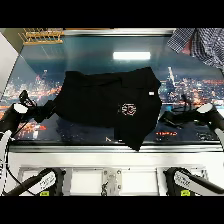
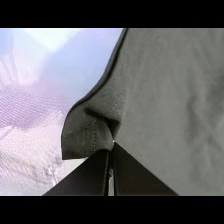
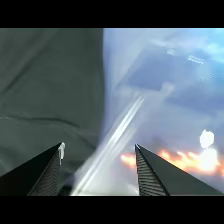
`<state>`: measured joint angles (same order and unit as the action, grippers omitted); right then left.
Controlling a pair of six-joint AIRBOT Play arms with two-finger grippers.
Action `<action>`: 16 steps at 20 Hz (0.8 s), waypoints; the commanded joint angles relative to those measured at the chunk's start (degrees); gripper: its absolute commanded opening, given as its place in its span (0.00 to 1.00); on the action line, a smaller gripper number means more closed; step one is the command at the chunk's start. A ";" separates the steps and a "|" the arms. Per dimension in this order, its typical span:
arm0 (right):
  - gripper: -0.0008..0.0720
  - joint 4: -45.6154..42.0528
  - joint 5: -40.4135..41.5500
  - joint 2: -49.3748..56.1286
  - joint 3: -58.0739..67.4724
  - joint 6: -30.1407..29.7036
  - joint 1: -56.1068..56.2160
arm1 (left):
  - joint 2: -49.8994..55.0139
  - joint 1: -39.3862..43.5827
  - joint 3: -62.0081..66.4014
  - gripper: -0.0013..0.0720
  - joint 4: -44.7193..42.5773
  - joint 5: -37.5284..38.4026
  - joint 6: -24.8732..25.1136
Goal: Fold the clothes and pants, and hang the long-sleeved shirts on hangers.
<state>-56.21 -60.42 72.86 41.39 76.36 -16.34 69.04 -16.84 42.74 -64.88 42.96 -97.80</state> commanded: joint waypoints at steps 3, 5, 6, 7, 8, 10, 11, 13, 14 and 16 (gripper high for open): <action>0.69 8.31 2.60 8.87 -1.22 -2.47 7.08 | -0.98 -0.28 -0.02 0.03 -0.02 0.44 0.98; 0.69 8.48 2.51 8.87 -1.22 -2.47 9.62 | -0.98 -0.28 -0.02 0.03 -0.02 0.42 0.96; 0.69 8.50 2.56 8.85 -1.22 -2.47 10.67 | -0.98 -0.28 -0.02 0.03 -0.02 0.42 0.96; 0.68 8.50 2.56 8.85 -1.20 -2.49 11.41 | -0.98 -0.28 -0.02 0.03 -0.02 0.39 0.96; 0.68 8.48 2.56 8.74 -1.20 -2.47 12.00 | -0.98 -0.28 -0.02 0.03 -0.02 0.44 0.96; 0.15 8.41 2.58 7.89 -1.07 -3.23 12.39 | -1.01 -0.28 0.00 0.03 -0.02 0.50 0.96; 0.03 8.13 2.62 6.80 -0.63 -3.87 12.28 | -1.03 -0.31 0.11 0.03 0.04 0.59 0.96; 0.03 3.54 2.23 2.84 2.56 -3.65 11.82 | -2.36 -0.31 2.27 0.03 0.04 1.40 0.98; 0.02 0.00 1.36 -0.09 5.84 -2.51 11.39 | -3.89 -0.33 4.74 0.03 0.02 2.03 1.01; 0.02 -6.82 -0.46 -6.64 15.23 -1.03 10.67 | -9.03 -0.28 12.59 0.03 0.09 2.49 2.03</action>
<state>-55.13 -59.24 73.06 47.94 73.52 -5.04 64.53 -17.10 48.38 -64.86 44.75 -96.64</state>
